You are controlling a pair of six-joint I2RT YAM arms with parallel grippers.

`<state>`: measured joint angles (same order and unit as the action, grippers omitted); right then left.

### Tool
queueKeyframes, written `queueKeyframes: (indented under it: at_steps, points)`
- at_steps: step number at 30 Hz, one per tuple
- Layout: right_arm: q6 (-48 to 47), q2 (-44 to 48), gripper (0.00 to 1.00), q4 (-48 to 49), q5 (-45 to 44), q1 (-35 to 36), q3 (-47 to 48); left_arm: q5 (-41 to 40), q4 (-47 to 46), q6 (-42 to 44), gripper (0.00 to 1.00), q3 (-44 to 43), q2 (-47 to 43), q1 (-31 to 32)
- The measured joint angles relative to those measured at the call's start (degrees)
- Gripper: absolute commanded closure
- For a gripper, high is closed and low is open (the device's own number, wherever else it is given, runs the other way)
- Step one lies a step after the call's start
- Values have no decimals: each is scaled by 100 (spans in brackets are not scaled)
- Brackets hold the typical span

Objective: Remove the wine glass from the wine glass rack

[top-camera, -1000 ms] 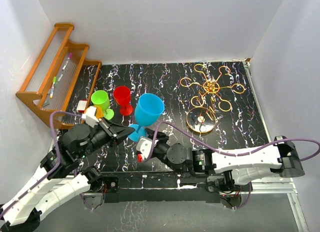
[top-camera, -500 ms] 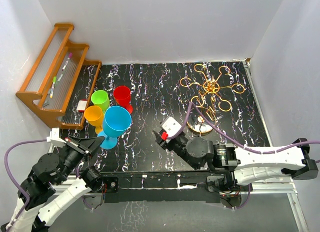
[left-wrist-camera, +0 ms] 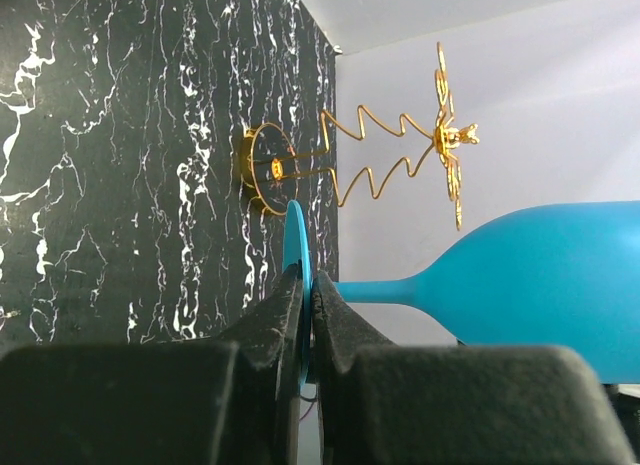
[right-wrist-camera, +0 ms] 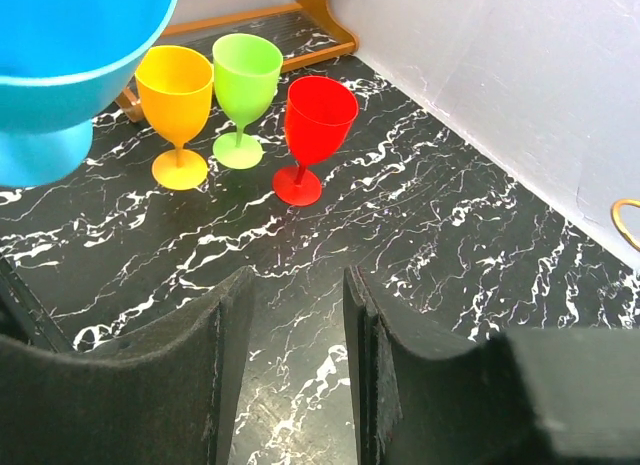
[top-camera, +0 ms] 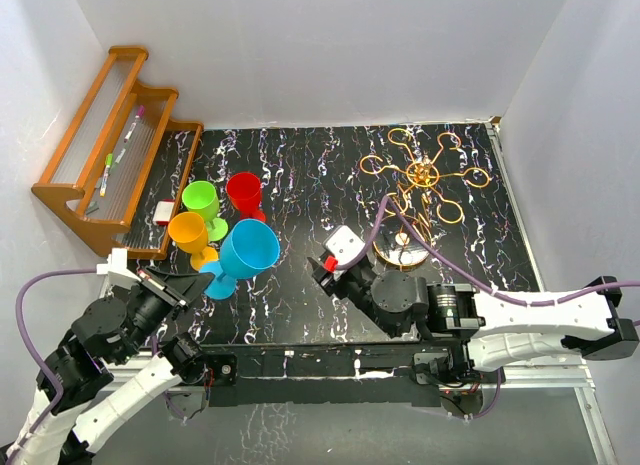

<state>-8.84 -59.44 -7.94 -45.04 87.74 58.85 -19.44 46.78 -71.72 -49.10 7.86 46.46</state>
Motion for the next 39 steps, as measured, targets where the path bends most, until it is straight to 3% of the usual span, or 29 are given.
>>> queueKeyframes:
  at_steps: [6,10,12,16,20,27,39]
  points:
    - [76,83,53,-162,-160,0,85,105,-9,20,100,74,2,0]
    - [516,-85,52,-761,-68,-170,601,170,-24,83,100,74,26,0]
    - [820,-278,52,-1189,428,-643,1102,192,-28,127,100,76,44,0]
    - [1360,-752,52,-1794,2006,-2490,1919,210,-42,212,100,76,61,0]
    - [1786,-1128,54,-2223,3276,-3685,2151,212,-48,313,100,76,72,0]
    - [2212,-1473,55,-2605,4723,-3952,2164,208,-57,525,100,20,72,0]
    - [2699,-1486,56,-2756,5882,-4127,2500,282,-304,811,100,-46,9,0]
